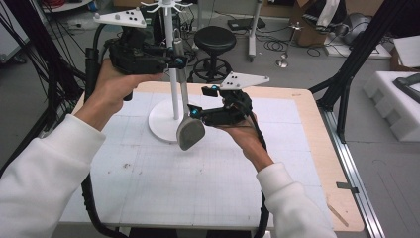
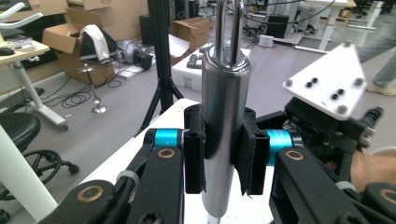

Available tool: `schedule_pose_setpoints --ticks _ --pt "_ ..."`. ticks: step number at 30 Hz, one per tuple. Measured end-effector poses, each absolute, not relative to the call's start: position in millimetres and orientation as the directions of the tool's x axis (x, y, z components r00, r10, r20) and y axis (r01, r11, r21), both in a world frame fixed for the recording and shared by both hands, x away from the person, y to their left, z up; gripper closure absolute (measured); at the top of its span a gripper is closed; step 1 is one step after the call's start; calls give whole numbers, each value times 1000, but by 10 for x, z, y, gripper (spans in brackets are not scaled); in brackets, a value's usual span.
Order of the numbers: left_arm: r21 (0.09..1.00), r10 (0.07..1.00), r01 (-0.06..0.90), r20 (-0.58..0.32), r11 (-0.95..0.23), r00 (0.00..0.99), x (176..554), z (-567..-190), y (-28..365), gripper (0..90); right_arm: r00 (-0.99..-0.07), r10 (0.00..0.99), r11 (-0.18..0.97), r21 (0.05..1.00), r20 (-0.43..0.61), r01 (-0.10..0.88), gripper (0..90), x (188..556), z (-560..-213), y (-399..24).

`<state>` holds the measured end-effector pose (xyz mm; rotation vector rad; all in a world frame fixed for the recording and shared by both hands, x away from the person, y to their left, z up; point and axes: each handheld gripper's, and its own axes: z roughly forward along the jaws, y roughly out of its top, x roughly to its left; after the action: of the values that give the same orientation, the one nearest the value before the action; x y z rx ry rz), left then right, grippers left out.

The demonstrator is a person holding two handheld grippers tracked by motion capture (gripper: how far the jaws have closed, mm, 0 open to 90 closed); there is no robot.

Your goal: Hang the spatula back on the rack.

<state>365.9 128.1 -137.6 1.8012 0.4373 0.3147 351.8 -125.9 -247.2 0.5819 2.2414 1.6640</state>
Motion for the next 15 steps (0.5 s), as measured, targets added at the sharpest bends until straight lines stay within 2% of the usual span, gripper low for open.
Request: schedule_pose_setpoints --ticks 1,2,3,4,6,15 --pt "964 440 128 -13 -233 898 3669 -1374 1297 750 -882 472 259 954 14 154 149 3526 -2480 -1291" --pt "964 439 130 -16 -231 898 3675 -1372 1309 750 -882 472 259 954 14 154 149 3526 -2480 -1291" --pt "964 439 135 -22 -229 898 3685 -1369 1328 750 -895 446 263 952 23 155 83 3528 -2479 -1327" --pt "964 437 139 -25 -229 899 3693 -1366 1341 750 -895 446 263 952 23 155 83 3528 -2479 -1327" --pt "961 429 149 -36 -233 903 3720 -1360 1376 750 -901 432 274 949 20 153 1 3520 -2477 -1357" --pt "956 426 183 -71 -229 902 3920 -1404 1538 751 -913 407 297 950 -35 96 0 3407 -2439 -1660"
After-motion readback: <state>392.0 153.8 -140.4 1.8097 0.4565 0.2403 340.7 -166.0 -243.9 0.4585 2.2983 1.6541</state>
